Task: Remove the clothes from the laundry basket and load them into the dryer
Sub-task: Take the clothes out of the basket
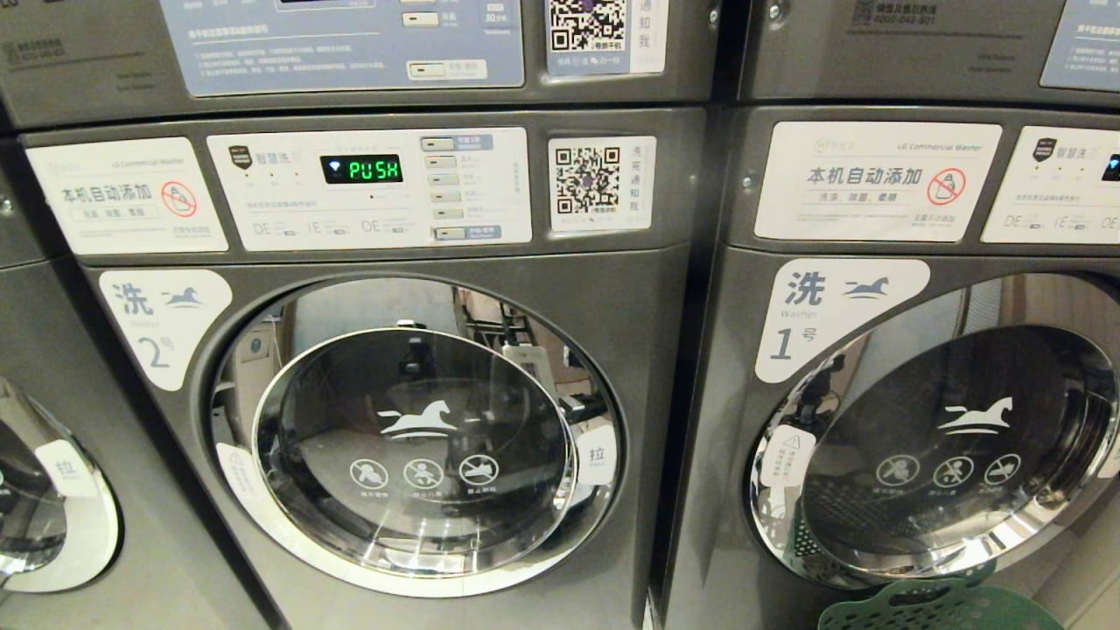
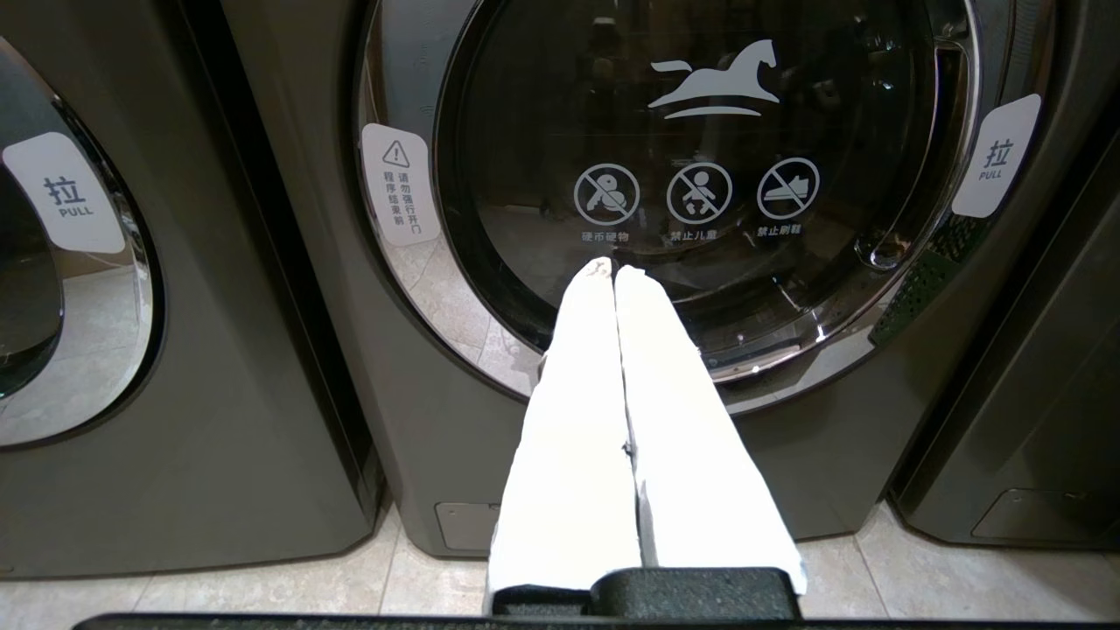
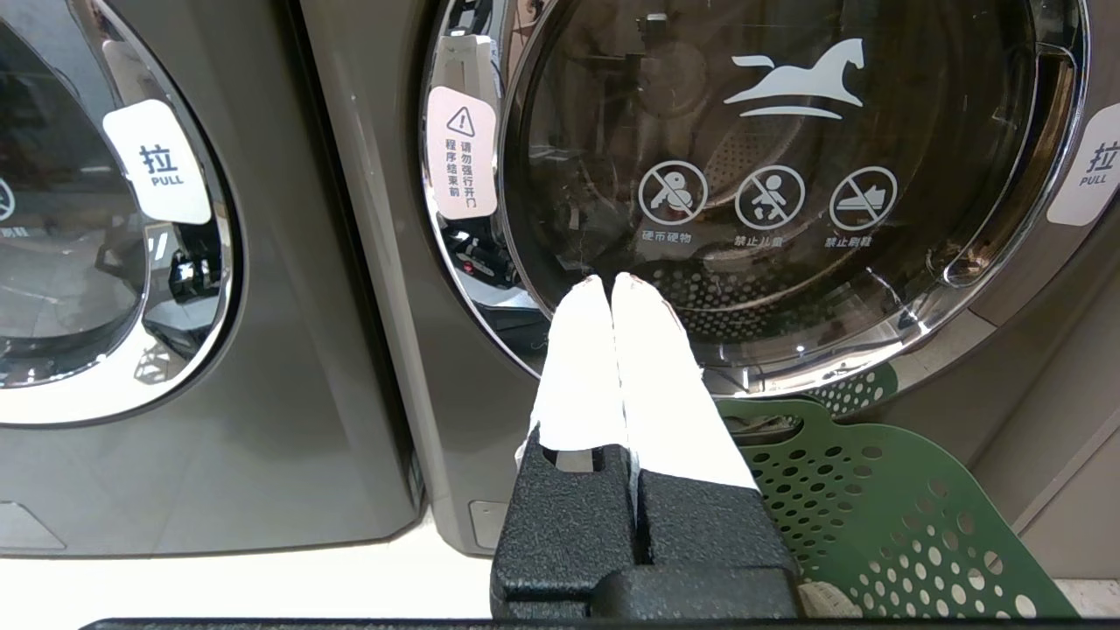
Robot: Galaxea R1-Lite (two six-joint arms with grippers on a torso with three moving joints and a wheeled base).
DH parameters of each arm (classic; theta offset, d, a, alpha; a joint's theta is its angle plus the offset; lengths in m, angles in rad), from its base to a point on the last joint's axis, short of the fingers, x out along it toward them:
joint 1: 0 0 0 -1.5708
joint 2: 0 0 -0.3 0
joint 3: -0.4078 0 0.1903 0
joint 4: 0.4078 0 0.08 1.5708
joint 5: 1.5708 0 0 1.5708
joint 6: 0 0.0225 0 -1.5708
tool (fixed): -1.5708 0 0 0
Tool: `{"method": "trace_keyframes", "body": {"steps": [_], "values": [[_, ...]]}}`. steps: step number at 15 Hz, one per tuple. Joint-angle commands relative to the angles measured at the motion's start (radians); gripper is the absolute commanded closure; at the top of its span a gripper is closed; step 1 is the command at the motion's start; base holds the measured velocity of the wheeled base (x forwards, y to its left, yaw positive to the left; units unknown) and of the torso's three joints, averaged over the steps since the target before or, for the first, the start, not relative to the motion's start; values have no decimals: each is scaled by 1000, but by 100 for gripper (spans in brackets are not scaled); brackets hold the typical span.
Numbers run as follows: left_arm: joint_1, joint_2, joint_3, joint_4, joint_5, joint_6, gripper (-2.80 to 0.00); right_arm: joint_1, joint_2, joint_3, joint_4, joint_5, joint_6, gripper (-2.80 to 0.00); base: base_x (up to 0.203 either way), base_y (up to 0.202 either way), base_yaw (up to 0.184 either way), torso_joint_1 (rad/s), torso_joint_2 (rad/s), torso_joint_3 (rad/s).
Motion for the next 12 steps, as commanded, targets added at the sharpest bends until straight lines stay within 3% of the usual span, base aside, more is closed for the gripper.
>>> {"method": "trace_keyframes", "body": {"steps": [1, 6, 12], "values": [[1, 0, 0, 0, 0, 0, 0, 0, 0, 0, 0, 0, -1, 0, 0, 0, 0, 0, 0, 0], [1, 0, 0, 0, -5, 20, 0, 0, 0, 0, 0, 0, 1, 0, 0, 0, 0, 1, 0, -8], [1, 0, 0, 0, -8, 29, 0, 0, 1, 0, 0, 0, 2, 0, 0, 0, 0, 3, 5, -165]]}}
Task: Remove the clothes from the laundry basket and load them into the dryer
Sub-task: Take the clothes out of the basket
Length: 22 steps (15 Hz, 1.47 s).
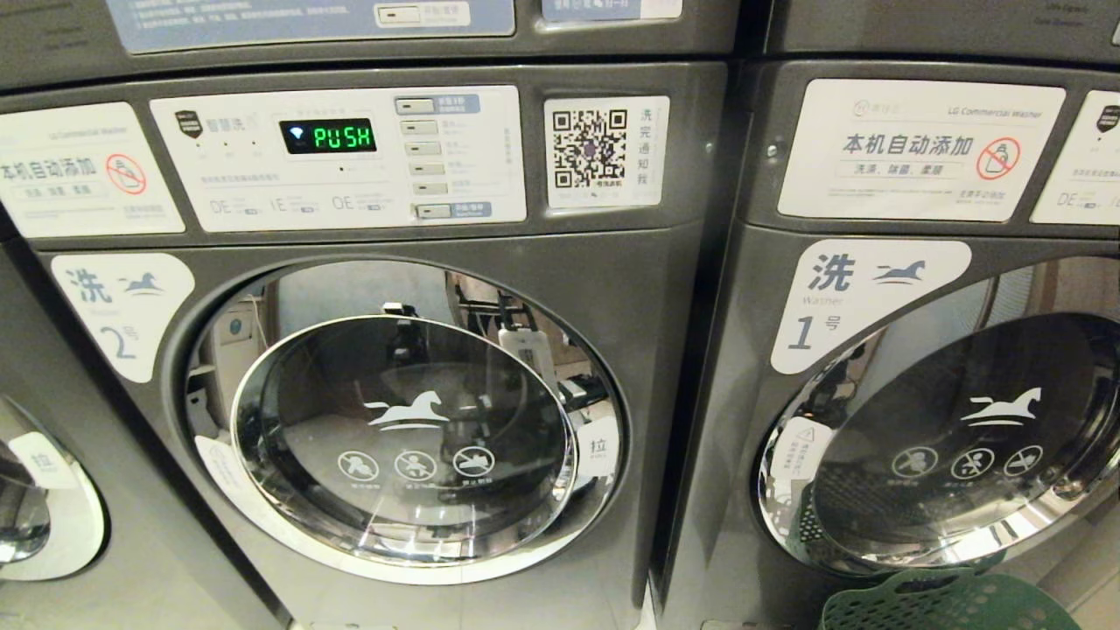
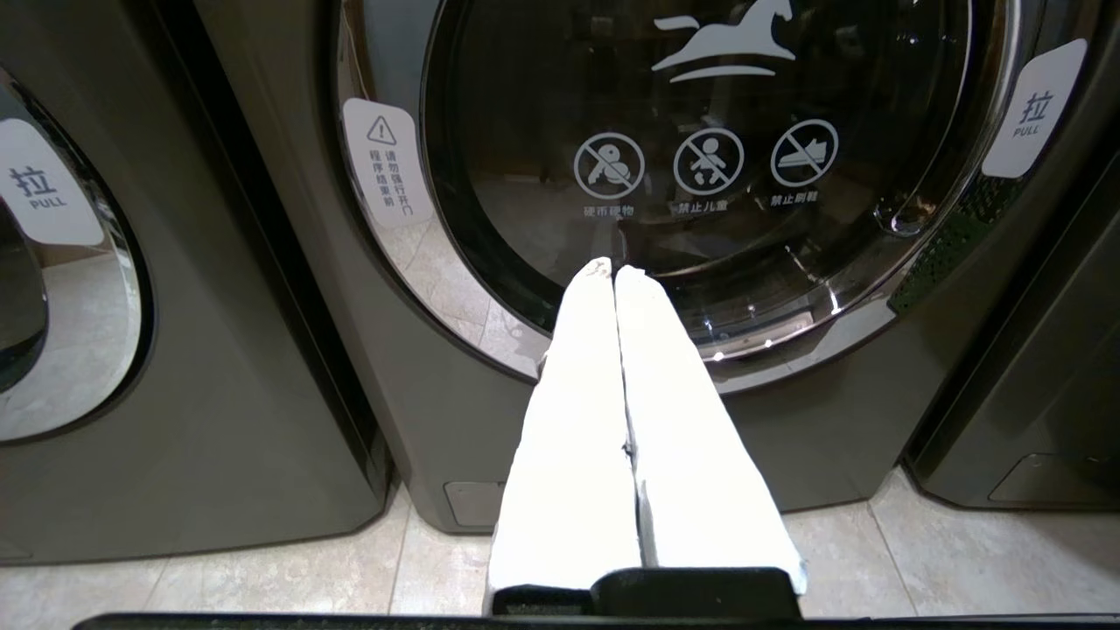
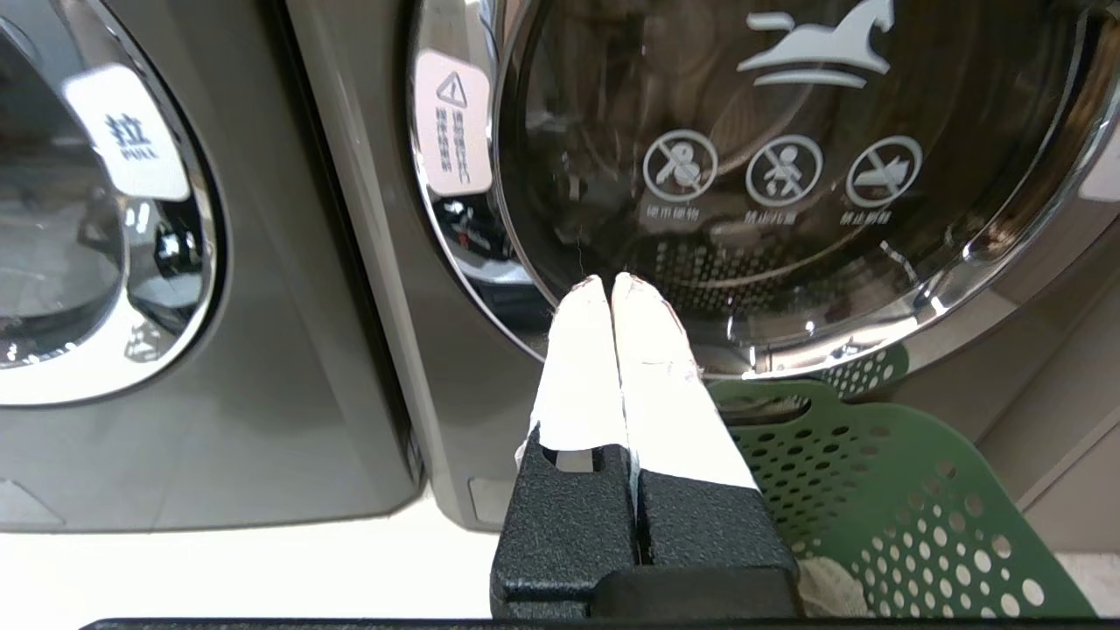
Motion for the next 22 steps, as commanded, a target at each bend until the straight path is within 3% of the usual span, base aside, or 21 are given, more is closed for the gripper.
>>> {"method": "trace_keyframes", "body": {"steps": [1, 22], "values": [[0, 0, 0, 0, 0, -3, 0, 0, 1, 0, 0, 0, 0, 0, 0, 0, 0, 3, -2, -188], [0, 0, 0, -2, 9, -43, 0, 0, 2, 0, 0, 0, -1, 0, 0, 0, 0, 2, 3, -175]]}}
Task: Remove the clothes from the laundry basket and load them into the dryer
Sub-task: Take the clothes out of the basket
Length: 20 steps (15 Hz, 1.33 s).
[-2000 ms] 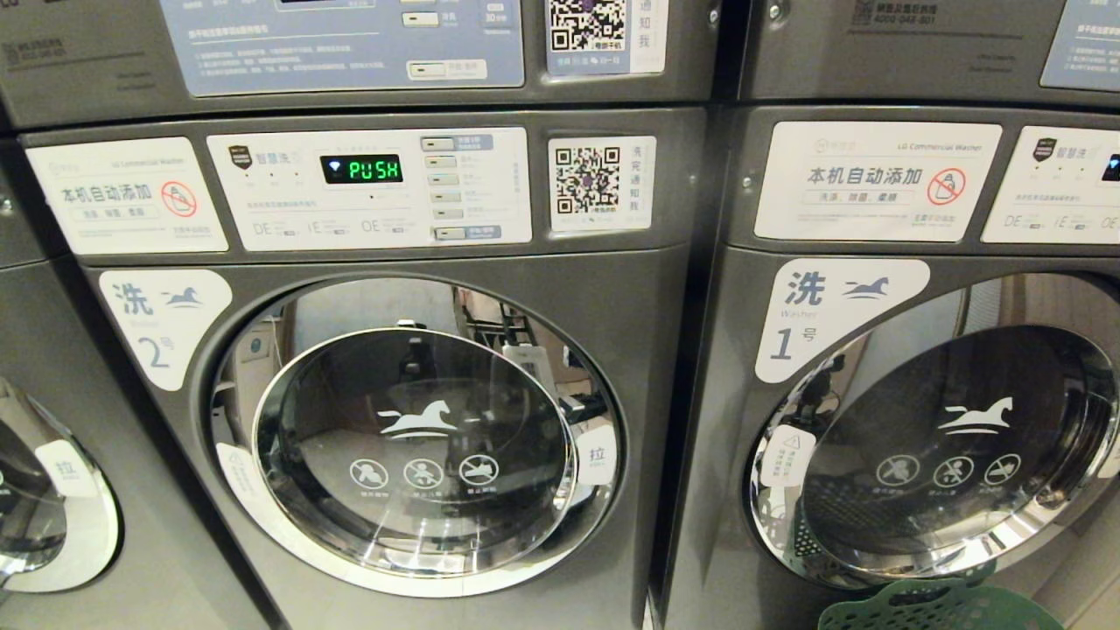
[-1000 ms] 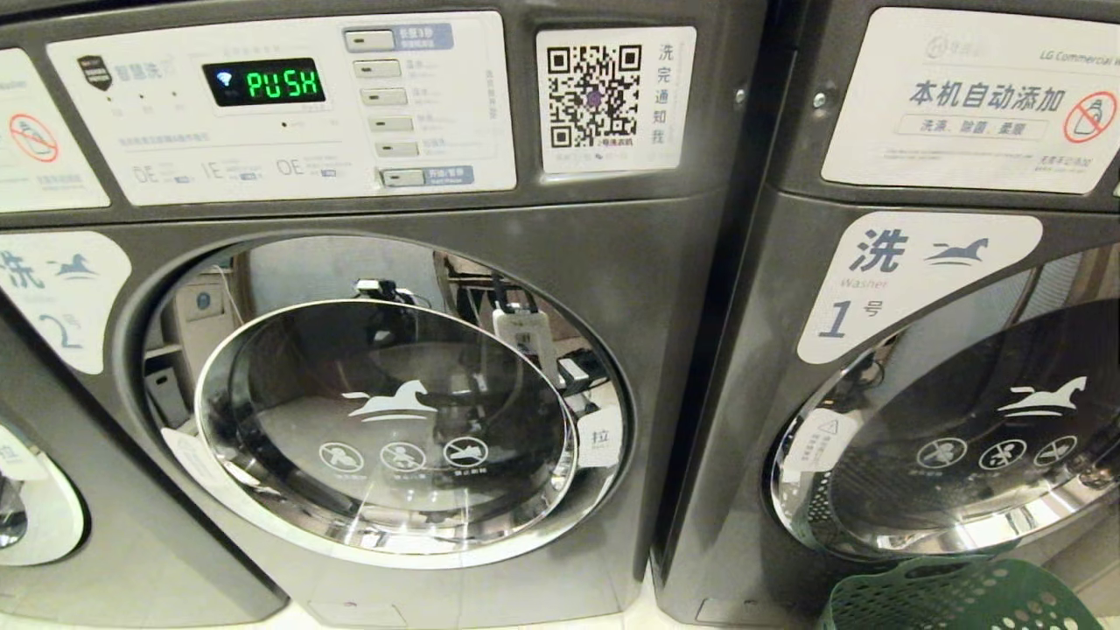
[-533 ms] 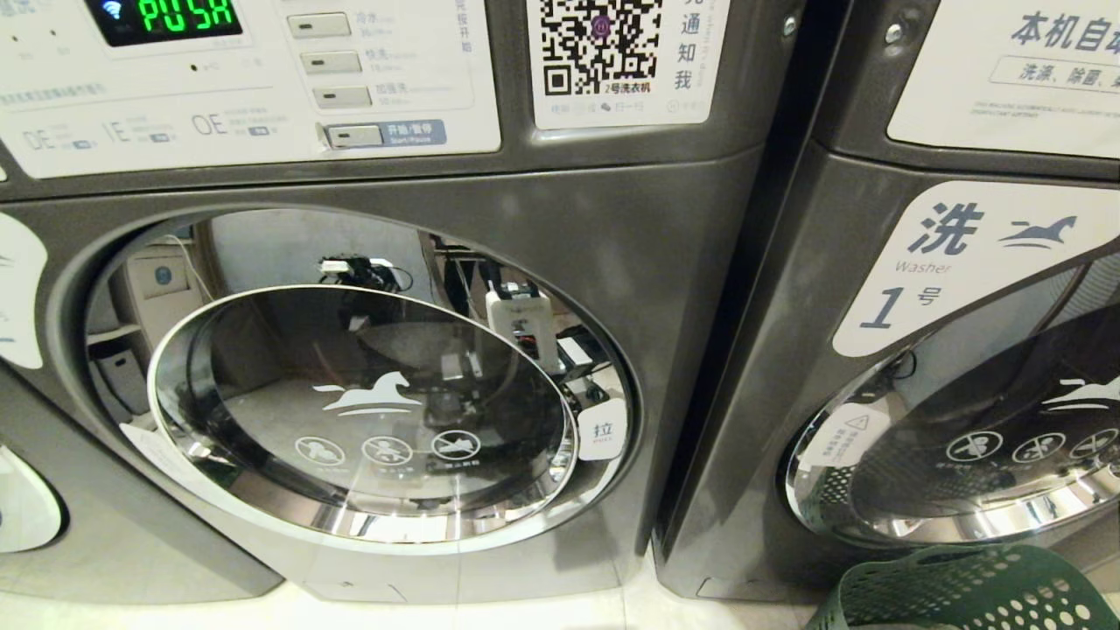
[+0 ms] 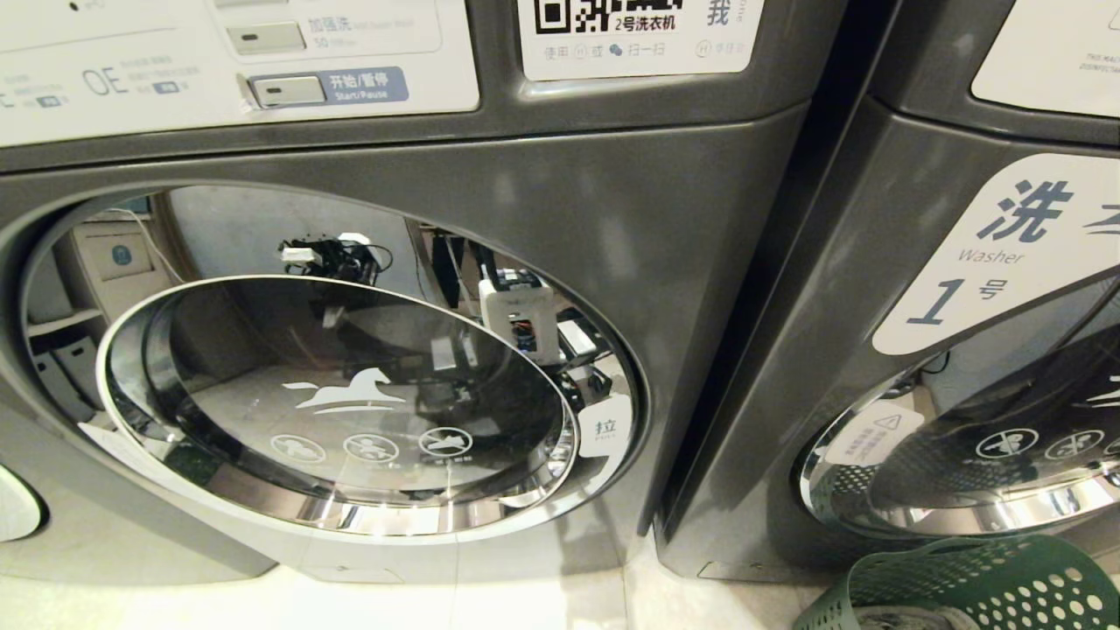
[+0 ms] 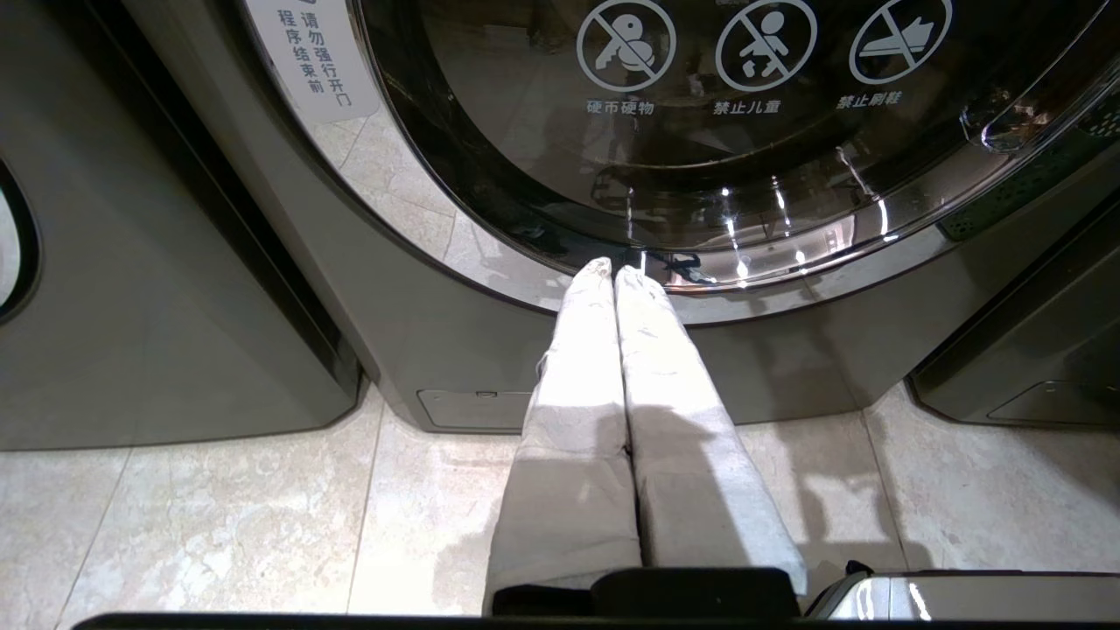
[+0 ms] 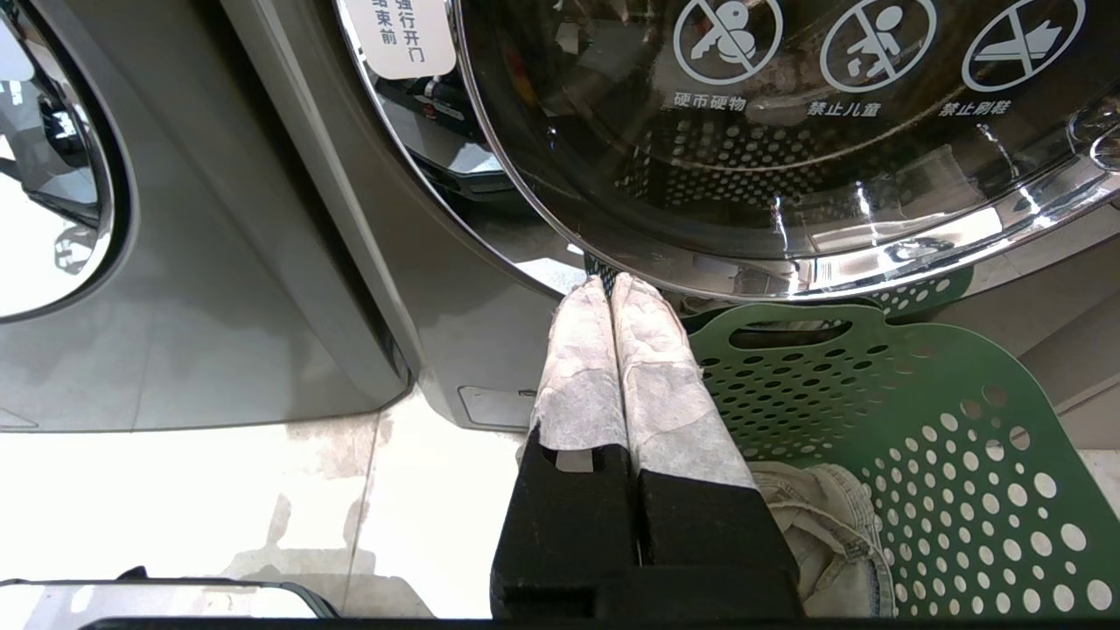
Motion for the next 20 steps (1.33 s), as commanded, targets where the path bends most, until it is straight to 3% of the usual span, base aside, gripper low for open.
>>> {"method": "trace_keyframes", "body": {"steps": [1, 13, 20], "values": [[1, 0, 0, 0, 0, 1, 0, 0, 1, 0, 0, 0, 0, 0, 0, 0, 0, 0, 0, 0], [1, 0, 0, 0, -2, 6, 0, 0, 0, 0, 0, 0, 1, 0, 0, 0, 0, 0, 0, 0], [1, 0, 0, 0, 0, 1, 0, 0, 0, 0, 0, 0, 1, 0, -180, 0, 1, 1, 5, 0]]}}
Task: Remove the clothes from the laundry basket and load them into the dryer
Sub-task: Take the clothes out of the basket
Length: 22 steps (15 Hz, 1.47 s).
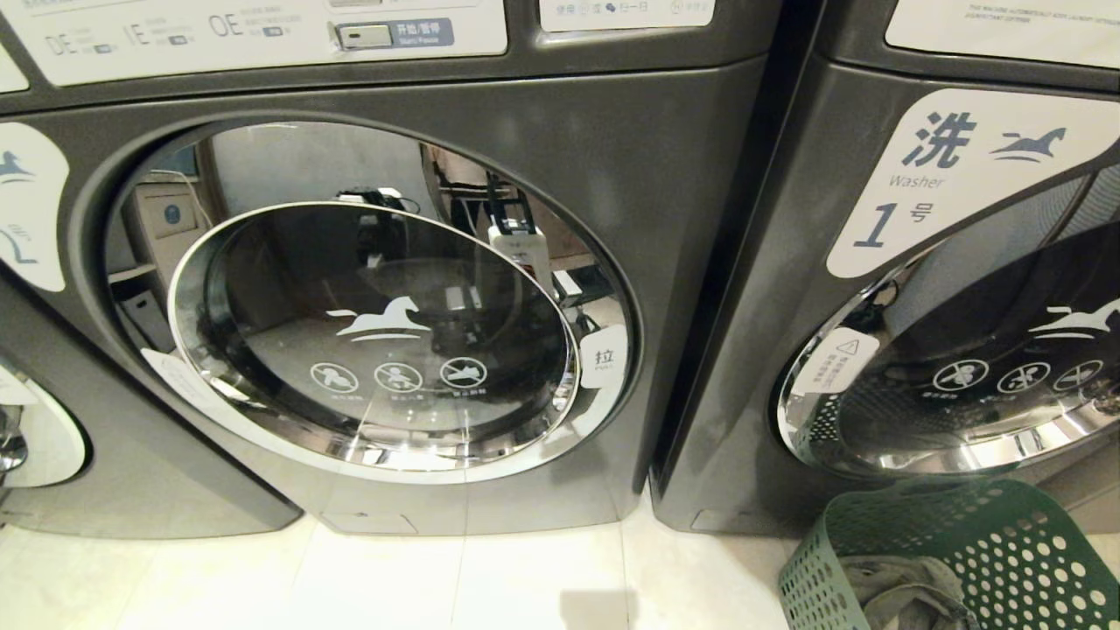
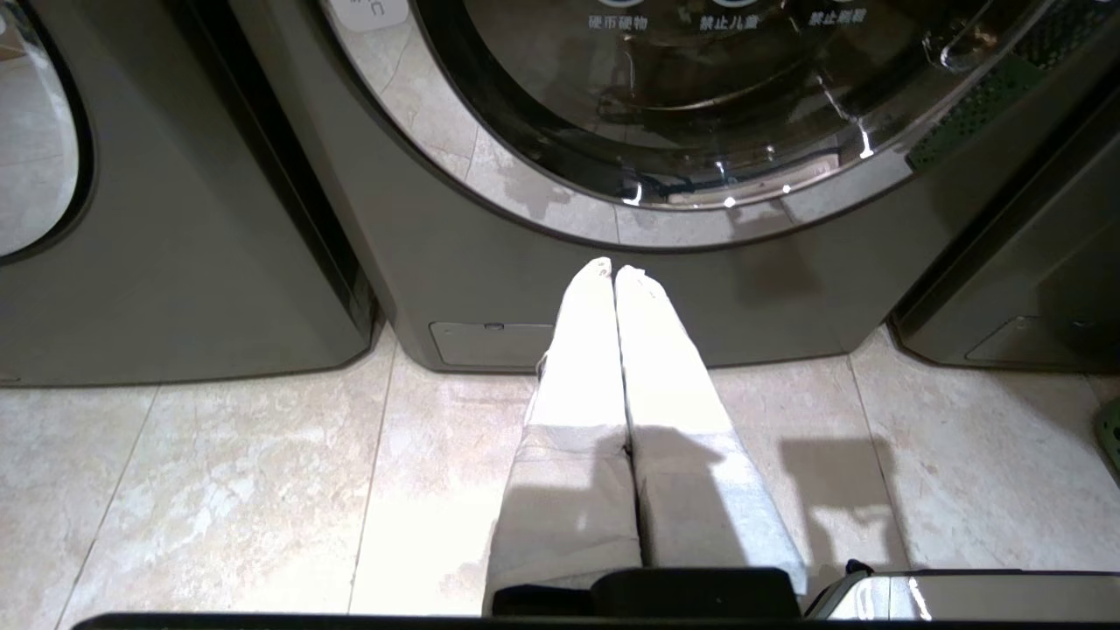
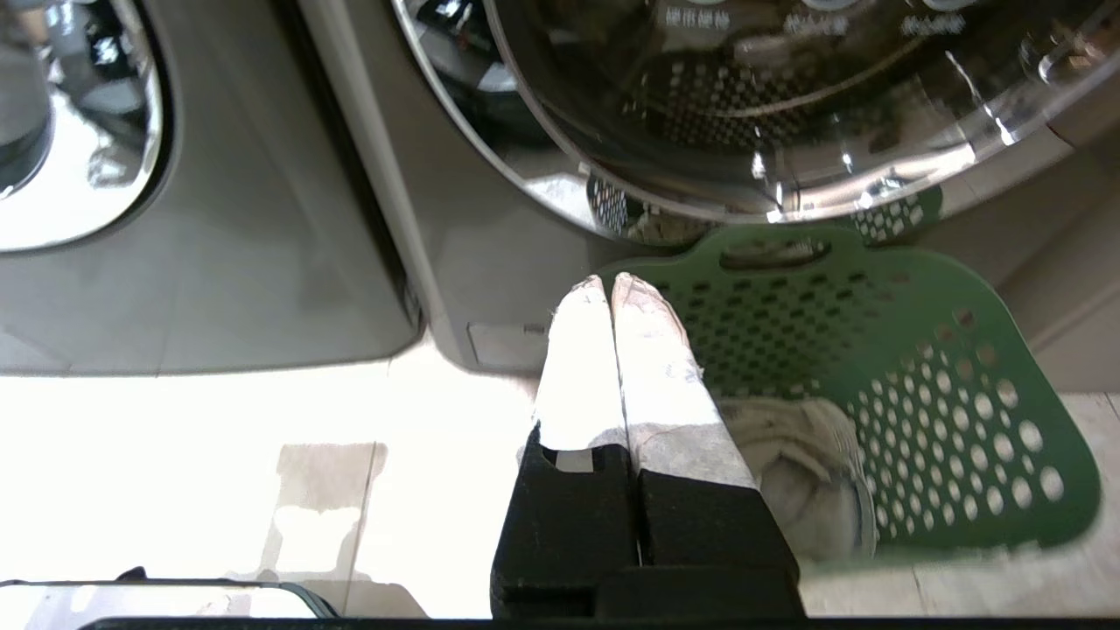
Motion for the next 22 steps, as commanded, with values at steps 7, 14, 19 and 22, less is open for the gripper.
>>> {"method": "trace_keyframes", "body": {"steps": [7, 14, 19, 22], "values": [[0, 0, 0, 0, 0, 2, 0, 0, 10, -48, 16, -4, -129, 0, -18, 0, 0, -1, 0, 1], [0, 0, 0, 0, 0, 0, 0, -27, 811, -604, 354, -195, 419, 0, 0, 0, 0, 0, 0, 0], [0, 0, 0, 0, 0, 0, 0, -155, 1230, -668, 299, -251, 754, 0, 0, 0, 0, 0, 0, 0], [0, 0, 0, 0, 0, 0, 0, -320, 1379, -620, 230, -237, 785, 0, 0, 0, 0, 0, 0, 0]]}}
